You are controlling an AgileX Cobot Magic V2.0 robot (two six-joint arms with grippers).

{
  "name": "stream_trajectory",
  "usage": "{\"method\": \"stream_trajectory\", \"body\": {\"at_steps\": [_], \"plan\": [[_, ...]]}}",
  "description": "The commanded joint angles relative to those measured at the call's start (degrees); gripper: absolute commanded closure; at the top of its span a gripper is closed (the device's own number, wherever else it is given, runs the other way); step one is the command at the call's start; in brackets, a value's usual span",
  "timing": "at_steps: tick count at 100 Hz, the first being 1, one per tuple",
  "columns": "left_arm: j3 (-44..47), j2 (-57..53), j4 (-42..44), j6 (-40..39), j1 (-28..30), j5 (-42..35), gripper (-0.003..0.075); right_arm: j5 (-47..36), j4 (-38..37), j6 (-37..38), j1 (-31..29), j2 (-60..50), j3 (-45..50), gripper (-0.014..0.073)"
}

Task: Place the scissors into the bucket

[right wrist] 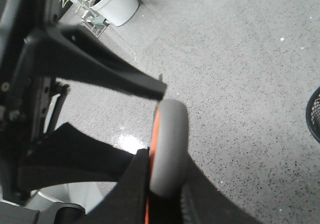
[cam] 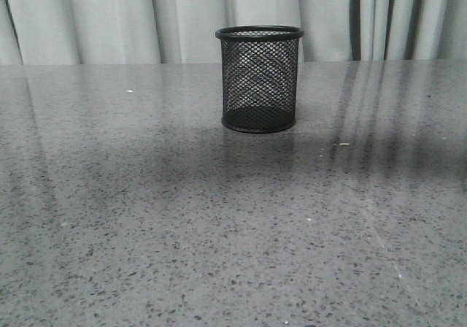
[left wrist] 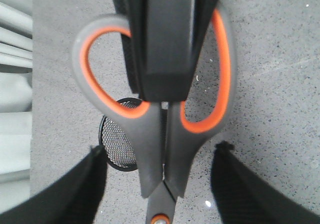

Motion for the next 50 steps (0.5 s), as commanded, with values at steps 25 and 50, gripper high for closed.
{"method": "stream_trajectory", "body": {"at_steps": [25, 50], "plan": [[-1.9, -8.23, -1.73, -14.15, 11.71, -3.81, 0.0225, -3.71, -3.51, -2.05, -0.04, -1.16, -4.93, 0.0645], [-1.9, -12.63, -6.03, -18.28, 25.47, -0.87, 0.0225, -4.82, -20.08, 5.81, -0.04, -1.16, -13.84, 0.0637]]}}
